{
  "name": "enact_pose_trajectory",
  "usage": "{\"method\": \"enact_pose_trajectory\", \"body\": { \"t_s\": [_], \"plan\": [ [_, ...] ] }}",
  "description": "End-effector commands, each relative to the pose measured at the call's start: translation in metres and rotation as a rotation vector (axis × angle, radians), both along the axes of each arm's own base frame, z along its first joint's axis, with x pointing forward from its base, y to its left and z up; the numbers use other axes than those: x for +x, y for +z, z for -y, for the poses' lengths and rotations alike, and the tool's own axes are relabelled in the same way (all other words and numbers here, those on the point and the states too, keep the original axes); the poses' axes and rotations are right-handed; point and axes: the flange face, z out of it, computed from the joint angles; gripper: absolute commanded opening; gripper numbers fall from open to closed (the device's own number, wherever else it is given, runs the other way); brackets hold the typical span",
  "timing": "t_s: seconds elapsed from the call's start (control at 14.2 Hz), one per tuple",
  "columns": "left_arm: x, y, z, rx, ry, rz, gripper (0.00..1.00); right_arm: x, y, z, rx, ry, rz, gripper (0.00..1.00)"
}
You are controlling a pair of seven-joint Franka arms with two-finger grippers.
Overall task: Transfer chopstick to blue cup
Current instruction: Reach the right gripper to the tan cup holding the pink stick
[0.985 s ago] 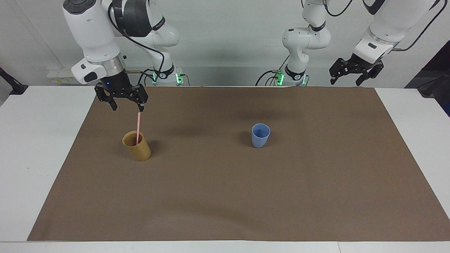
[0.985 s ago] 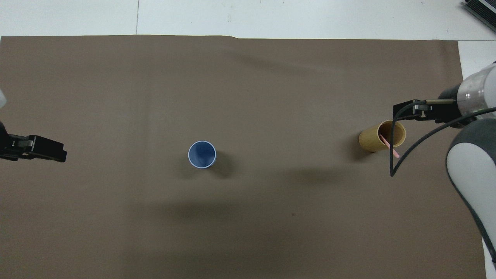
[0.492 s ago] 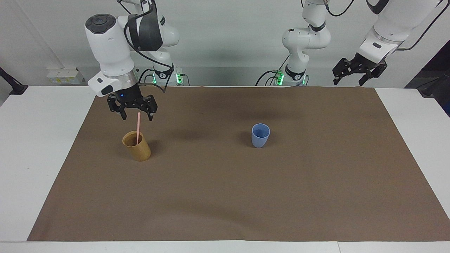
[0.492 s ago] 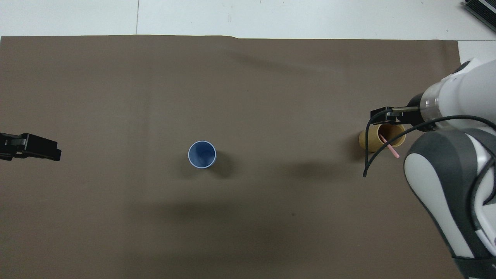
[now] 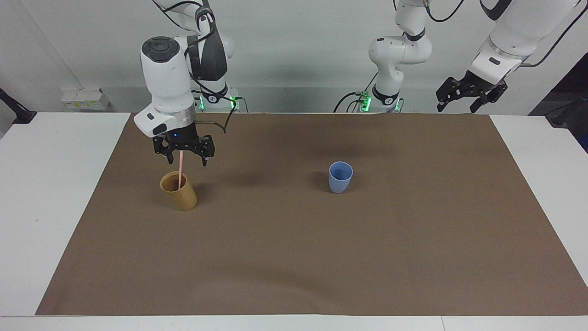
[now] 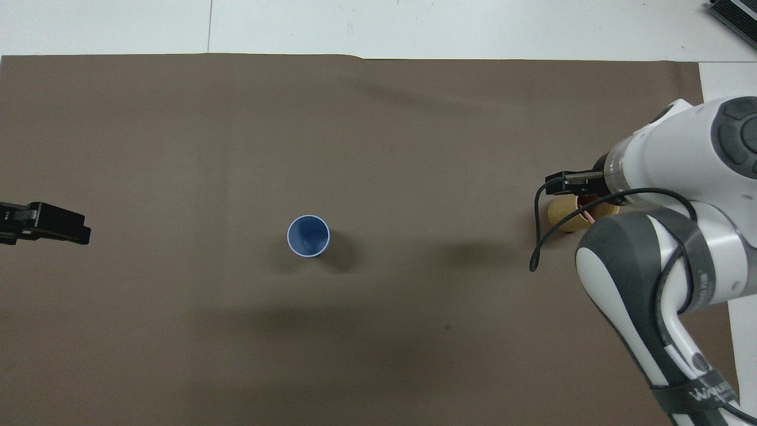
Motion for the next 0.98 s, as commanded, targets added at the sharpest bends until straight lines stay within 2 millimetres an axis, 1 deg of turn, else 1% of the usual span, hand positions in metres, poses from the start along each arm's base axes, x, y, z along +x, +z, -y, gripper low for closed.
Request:
{"method": "enact_pose_trajectory", "body": {
  "t_s": [0.0, 0.07, 0.21, 0.35, 0.49, 0.7, 0.84, 0.91],
  "plan": [
    [0.008, 0.004, -0.007, 0.009, -0.002, 0.003, 1.00, -0.008, -0.010, 0.000, -0.023, -0.005, 0.009, 1.00],
    [0.008, 0.004, -0.006, 0.009, -0.003, 0.003, 1.00, -0.012, -0.014, -0.002, -0.030, 0.003, 0.000, 1.00],
    [0.007, 0.005, -0.005, 0.009, -0.006, 0.006, 1.00, -0.024, -0.021, 0.009, -0.065, 0.000, -0.016, 1.00],
    [0.002, 0.015, 0.001, 0.006, -0.014, 0.030, 1.00, -0.032, -0.026, 0.022, -0.069, -0.022, -0.037, 1.00],
    [0.001, 0.016, 0.005, 0.005, -0.017, 0.033, 1.00, -0.043, -0.031, 0.024, -0.073, -0.025, -0.053, 1.00],
    [0.002, 0.016, 0.003, 0.002, -0.008, 0.034, 1.00, -0.056, -0.037, 0.029, -0.076, -0.031, -0.073, 0.99],
    [0.001, 0.016, -0.001, 0.002, 0.001, 0.036, 1.00, -0.061, -0.041, 0.032, -0.077, -0.034, -0.081, 0.97],
    [0.001, 0.016, -0.002, 0.002, 0.004, 0.036, 1.00, -0.061, -0.040, 0.037, -0.077, -0.040, -0.081, 0.96]
  ]
}}
